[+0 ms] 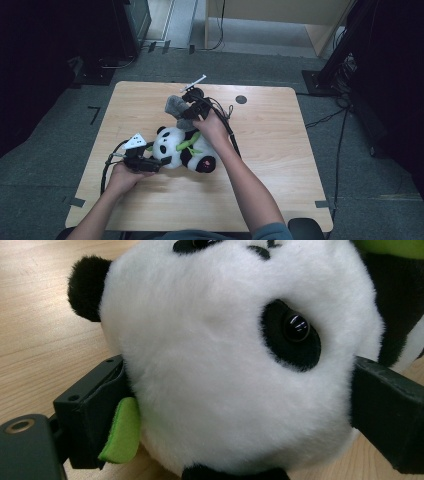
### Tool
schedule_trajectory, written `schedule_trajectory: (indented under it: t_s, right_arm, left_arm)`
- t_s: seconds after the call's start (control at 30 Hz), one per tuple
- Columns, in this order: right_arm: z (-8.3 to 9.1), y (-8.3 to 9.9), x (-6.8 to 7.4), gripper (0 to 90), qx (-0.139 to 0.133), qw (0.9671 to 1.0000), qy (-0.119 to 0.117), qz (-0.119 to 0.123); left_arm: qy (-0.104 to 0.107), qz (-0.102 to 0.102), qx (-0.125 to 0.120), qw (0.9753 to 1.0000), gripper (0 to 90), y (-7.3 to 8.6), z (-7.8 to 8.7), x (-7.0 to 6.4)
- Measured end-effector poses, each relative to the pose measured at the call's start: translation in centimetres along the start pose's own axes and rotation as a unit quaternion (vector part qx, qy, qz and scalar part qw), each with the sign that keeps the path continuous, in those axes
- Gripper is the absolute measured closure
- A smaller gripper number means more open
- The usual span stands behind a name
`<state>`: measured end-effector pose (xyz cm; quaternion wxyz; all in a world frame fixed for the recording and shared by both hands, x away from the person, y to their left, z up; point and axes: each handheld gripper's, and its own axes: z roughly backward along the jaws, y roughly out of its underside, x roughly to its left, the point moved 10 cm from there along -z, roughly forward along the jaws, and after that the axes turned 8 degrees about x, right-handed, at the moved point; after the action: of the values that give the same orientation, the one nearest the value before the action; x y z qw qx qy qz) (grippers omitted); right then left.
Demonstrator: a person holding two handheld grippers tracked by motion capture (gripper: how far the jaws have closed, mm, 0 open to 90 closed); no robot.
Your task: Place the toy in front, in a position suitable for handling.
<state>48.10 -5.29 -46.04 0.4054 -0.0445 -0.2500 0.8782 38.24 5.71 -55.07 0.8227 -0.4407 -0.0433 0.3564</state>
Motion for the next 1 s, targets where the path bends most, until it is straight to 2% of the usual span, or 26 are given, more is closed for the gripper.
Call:
schedule_trajectory:
  t_s: [0.27,0.33,0.47,0.53,0.63,0.7,0.8,1.0]
  right_arm:
    - [0.2,-2.2,4.0,69.3,-0.02,0.9989,-0.029,0.031]
    - [-0.3,-2.5,4.9,69.2,-0.019,0.9985,-0.037,0.035]
    - [-2.0,-2.5,6.7,69.2,-0.005,0.997,-0.072,0.028]
    - [-2.9,-2.2,7.1,69.2,0.004,0.9966,-0.076,0.03]
    - [-4.2,-1.5,7.0,68.6,0.024,0.9968,-0.068,0.034]
    - [-4.6,-1.2,6.7,67.4,0.025,0.9969,-0.07,0.027]
    - [-4.6,-1.0,6.1,65.8,0.019,0.9977,-0.059,0.026]
    - [-4.2,-0.7,5.1,66.5,0.015,0.9978,-0.063,0.014]
  left_arm:
    - [-0.001,-0.003,0.001,1.0,5.8,0.0,0.0,0.0]
    - [-0.001,-0.003,0.001,1.0,5.8,0.0,0.0,0.0]
    - [-0.002,-0.004,0.002,1.0,5.8,0.0,0.0,0.0]
    - [-0.002,-0.003,0.003,1.0,5.8,0.0,0.0,0.0]
    - [-0.001,-0.001,0.002,1.0,5.8,0.0,0.0,0.0]
    - [0.0,0.0,0.002,1.0,5.8,0.0,0.0,0.0]
    - [0.0,0.0,0.002,1.0,5.8,0.0,0.0,0.0]
    - [0.0,0.0,0.001,1.0,5.8,0.0,0.0,0.0]
